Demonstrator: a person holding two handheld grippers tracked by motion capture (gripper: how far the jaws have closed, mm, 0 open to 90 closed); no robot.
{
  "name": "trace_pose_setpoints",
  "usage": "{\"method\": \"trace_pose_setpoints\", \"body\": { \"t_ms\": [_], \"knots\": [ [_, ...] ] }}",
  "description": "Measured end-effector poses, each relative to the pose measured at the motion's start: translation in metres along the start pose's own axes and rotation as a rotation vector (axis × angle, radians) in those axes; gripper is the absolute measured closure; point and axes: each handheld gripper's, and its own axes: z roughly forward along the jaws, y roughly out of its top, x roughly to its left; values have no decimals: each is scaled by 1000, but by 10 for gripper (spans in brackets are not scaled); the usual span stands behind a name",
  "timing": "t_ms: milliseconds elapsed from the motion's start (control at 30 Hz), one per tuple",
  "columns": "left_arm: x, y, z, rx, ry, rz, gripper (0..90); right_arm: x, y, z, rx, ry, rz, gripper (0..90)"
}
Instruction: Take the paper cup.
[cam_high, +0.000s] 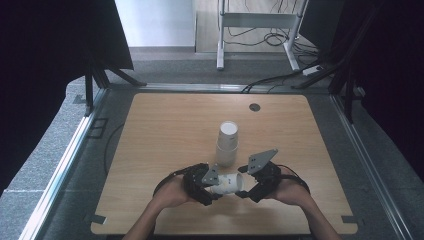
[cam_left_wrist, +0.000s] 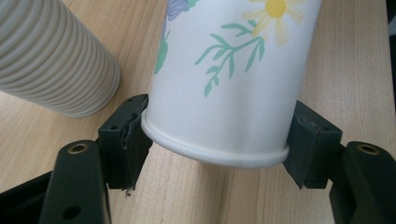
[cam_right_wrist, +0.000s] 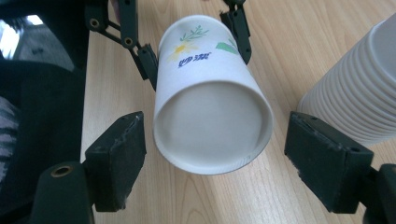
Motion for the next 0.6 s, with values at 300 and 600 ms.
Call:
{"method": "trace_pose_setpoints", "body": {
  "t_ms": [300, 600],
  "knots": [
    [-3, 13, -1, 79, 24, 54, 308, 2, 9, 9, 102, 4, -28, 212],
    [-4, 22, -2, 139, 44, 92, 309, 3, 13, 21, 180, 8, -52, 230]
  ]
}}
